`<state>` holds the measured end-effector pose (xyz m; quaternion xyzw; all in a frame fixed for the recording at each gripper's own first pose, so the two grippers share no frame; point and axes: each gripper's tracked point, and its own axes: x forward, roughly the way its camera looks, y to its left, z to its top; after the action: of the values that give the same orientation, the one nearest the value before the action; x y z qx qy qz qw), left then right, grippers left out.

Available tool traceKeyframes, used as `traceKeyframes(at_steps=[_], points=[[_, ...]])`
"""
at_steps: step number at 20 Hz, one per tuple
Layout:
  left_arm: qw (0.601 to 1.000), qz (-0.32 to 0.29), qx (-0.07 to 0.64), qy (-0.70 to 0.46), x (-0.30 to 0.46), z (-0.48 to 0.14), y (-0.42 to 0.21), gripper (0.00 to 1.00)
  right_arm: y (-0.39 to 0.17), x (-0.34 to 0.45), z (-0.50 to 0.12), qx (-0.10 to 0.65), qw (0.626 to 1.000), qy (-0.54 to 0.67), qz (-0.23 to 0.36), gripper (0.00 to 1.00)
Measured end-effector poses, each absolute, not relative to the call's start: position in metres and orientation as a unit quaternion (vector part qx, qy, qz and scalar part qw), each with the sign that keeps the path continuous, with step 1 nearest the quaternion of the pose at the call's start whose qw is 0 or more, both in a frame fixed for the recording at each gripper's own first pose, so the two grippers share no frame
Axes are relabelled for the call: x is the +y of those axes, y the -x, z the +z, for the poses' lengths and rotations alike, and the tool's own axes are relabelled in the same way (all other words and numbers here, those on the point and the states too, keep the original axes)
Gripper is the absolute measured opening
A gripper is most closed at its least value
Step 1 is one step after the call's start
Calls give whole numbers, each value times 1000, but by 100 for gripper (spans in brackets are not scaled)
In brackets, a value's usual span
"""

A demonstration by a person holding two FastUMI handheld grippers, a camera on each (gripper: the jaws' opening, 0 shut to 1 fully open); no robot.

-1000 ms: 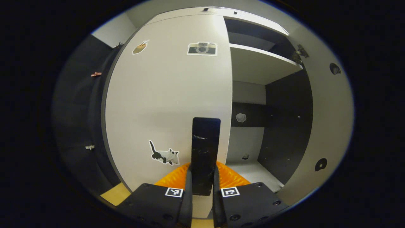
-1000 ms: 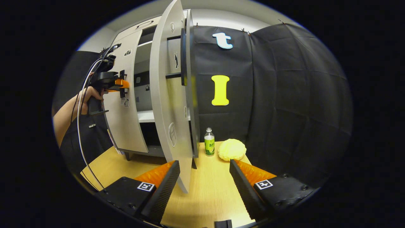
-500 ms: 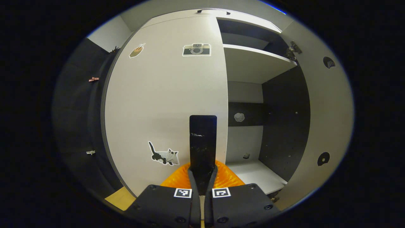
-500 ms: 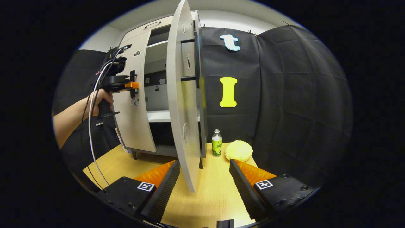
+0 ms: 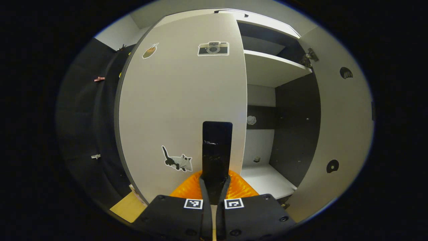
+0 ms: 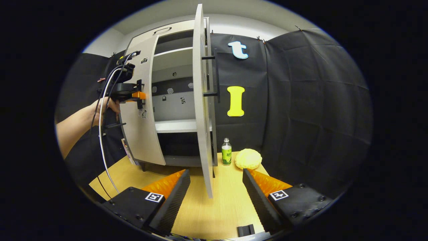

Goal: Open the right door of the double-door shoe cabinet with the right hand, and open the left door with the left hand.

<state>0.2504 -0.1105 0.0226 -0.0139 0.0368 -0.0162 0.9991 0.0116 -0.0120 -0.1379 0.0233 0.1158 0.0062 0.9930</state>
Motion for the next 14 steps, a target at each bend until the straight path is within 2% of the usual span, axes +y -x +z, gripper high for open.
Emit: traceKeyframes(at_steps=[10,14], points=[[995,-90,29,24,-92,28,-229,9,25,95,-110,92,996,-10,5,99],[994,-104,12,29,-84,31,-220,9,27,101,-113,89,996,-4,-6,99]])
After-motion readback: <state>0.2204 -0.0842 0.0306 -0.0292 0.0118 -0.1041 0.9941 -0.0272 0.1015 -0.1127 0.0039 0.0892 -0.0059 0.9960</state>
